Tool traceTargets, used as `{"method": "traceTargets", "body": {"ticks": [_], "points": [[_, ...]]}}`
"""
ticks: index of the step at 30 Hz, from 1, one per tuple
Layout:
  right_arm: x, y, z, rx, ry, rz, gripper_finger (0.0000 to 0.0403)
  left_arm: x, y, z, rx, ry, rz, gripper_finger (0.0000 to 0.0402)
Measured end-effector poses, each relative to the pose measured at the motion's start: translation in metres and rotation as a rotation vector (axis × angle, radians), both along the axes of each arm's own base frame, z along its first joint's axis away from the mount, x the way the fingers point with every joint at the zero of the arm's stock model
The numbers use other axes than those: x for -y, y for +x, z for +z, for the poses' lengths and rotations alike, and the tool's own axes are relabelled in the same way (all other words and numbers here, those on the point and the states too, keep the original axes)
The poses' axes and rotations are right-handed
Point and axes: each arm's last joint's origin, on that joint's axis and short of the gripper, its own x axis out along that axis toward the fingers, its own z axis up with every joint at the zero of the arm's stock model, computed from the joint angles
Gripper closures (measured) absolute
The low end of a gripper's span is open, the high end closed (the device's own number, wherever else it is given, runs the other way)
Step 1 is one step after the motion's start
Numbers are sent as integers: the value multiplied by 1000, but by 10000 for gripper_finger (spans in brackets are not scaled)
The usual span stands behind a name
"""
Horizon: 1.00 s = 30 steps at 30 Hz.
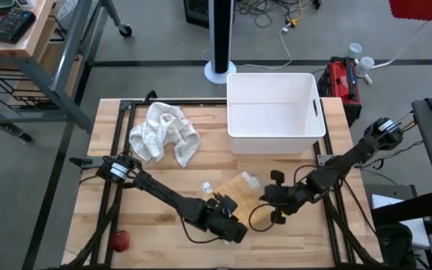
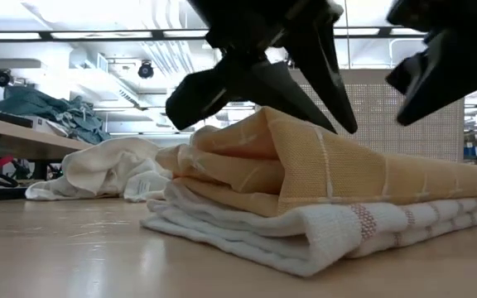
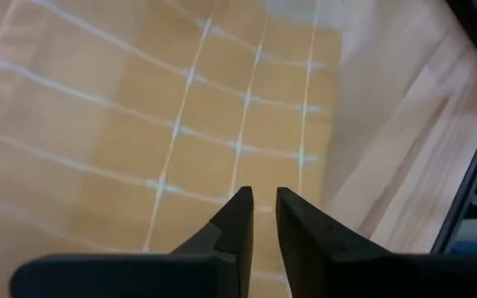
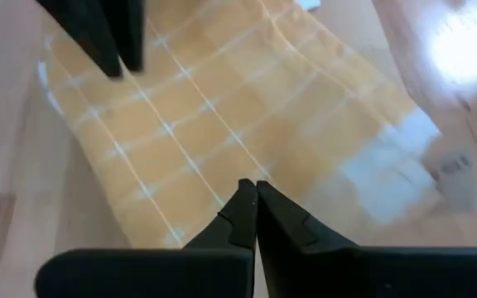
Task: Fold towel
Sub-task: Stack the yellow squared towel on top of the white striped towel
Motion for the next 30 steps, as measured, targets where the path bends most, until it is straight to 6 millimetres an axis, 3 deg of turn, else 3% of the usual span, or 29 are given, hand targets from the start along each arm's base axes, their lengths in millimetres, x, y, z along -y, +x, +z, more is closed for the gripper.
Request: {"method": "traceTargets", "body": {"ticks": [8, 15, 24, 30], "points": [[4, 25, -37, -67, -45, -45, 403, -5, 1, -1, -15, 3, 9, 357], [15, 34, -68, -197, -77, -89, 403, -6, -9, -7, -171, -61, -46, 364], [19, 35, -70, -219, -57, -92, 403, 8, -47, -15, -521, -113, -48, 364], [20, 33, -61, -201, -35, -85, 403, 16, -60, -9, -559, -108, -7, 364]]}}
